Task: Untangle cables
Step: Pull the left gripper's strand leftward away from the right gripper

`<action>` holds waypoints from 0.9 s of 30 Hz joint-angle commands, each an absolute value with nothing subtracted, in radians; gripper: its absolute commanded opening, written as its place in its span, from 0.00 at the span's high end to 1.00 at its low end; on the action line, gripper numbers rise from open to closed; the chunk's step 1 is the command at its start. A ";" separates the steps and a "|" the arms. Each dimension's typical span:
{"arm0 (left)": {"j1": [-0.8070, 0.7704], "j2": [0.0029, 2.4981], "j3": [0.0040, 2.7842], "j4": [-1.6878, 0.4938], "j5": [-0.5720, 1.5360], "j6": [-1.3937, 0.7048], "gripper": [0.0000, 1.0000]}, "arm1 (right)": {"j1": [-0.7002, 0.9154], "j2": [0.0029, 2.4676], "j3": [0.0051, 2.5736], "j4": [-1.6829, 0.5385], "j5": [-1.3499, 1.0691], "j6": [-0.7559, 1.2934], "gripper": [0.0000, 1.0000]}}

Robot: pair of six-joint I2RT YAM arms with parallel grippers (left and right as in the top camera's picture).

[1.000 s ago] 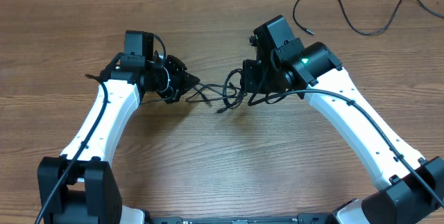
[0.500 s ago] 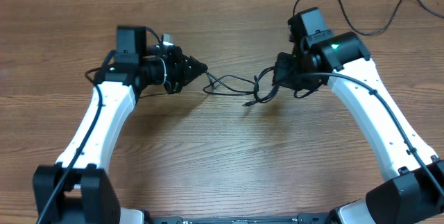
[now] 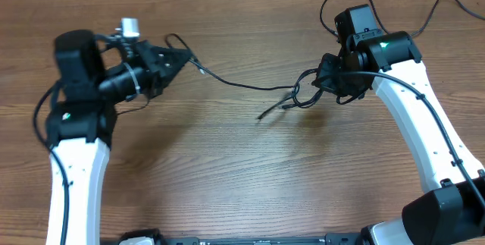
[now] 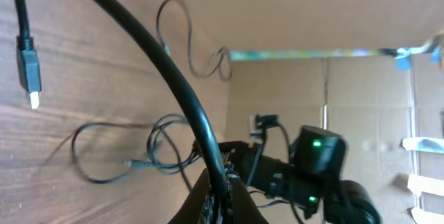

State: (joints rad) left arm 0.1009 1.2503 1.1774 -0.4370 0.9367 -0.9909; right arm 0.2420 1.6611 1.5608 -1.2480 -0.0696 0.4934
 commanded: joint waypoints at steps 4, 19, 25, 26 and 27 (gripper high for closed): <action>0.202 1.176 1.183 -0.438 0.962 -0.964 0.96 | 0.240 1.627 1.555 -1.245 -0.053 0.496 0.90; 0.393 1.163 1.183 -0.647 0.926 -0.844 0.96 | 0.240 1.627 1.555 -1.227 -0.054 0.497 0.76; 0.392 1.163 1.187 -0.563 1.069 -0.903 0.96 | 0.241 1.631 1.555 -1.186 -0.172 0.496 0.50; 0.392 1.163 1.187 -0.525 1.113 -0.913 0.96 | 0.241 1.631 1.555 -1.173 -0.196 0.496 0.49; 0.392 1.163 1.187 -0.495 1.148 -0.926 0.96 | 0.242 1.631 1.555 -1.161 -0.213 0.496 0.48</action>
